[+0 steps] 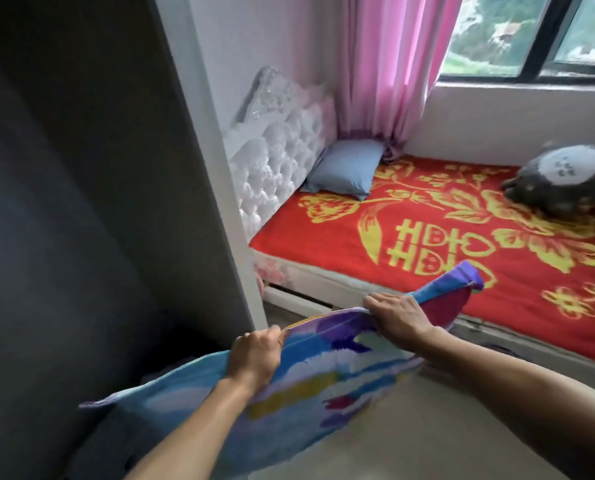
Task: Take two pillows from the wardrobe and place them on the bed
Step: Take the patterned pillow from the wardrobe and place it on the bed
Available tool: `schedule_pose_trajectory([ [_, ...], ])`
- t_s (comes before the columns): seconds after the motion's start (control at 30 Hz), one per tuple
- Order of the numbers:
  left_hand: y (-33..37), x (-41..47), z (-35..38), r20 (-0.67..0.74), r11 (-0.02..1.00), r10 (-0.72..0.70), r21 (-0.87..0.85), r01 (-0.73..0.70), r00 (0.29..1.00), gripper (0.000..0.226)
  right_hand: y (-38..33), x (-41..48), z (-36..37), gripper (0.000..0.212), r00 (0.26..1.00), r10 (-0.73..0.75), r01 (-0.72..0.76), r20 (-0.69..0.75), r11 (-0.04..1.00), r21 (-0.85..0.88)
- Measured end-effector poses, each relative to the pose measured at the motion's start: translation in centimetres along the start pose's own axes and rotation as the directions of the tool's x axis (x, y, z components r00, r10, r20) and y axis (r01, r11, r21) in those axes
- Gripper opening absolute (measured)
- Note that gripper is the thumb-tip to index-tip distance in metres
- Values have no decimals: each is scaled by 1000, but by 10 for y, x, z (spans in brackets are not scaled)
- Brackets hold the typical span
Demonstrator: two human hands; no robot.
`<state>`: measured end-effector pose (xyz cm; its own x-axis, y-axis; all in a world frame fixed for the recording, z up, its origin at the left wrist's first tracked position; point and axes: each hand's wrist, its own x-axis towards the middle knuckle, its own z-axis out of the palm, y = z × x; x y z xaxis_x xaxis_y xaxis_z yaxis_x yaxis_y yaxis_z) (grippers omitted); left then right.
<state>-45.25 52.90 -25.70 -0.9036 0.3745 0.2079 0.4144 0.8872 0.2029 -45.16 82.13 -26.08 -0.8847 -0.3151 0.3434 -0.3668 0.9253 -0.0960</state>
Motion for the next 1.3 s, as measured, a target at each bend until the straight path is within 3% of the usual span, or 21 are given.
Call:
schedule_pose_trajectory([
  [0.1, 48, 48, 3, -20, 1000, 25, -11, -25, 999, 37, 60, -1, -20, 17, 998, 53, -54, -22, 997, -62],
  [0.2, 89, 90, 11, -16, 998, 54, 40, -54, 998, 46, 112, 2, -40, 18, 996, 66, -71, -54, 993, -95],
  [0.4, 143, 159, 27, 32, 996, 91, 22, -92, 995, 29, 197, 20, -56, 24, 993, 75, -89, -93, 984, -156],
  [0.47, 149, 189, 38, 42, 996, 89, 18, -90, 995, 25, 221, 32, -54, 18, 990, 93, -108, -105, 983, -151],
  [0.63, 155, 269, 68, 82, 989, 137, -68, -132, 987, 24, 281, 67, -43, 11, 982, 138, -164, -131, 961, -222],
  [0.83, 150, 388, 97, 56, 965, 216, -167, -204, 975, 32, 356, 136, -26, 19, 958, 236, -272, -165, 928, -254],
  [1.0, 135, 480, 104, 43, 958, 235, -176, -224, 971, 40, 401, 202, -12, 25, 940, 275, -316, -204, 925, -212],
  [1.3, 104, 599, 142, 80, 972, 207, -128, -196, 975, 37, 488, 301, 54, 29, 953, 274, -293, -128, 941, -167],
])
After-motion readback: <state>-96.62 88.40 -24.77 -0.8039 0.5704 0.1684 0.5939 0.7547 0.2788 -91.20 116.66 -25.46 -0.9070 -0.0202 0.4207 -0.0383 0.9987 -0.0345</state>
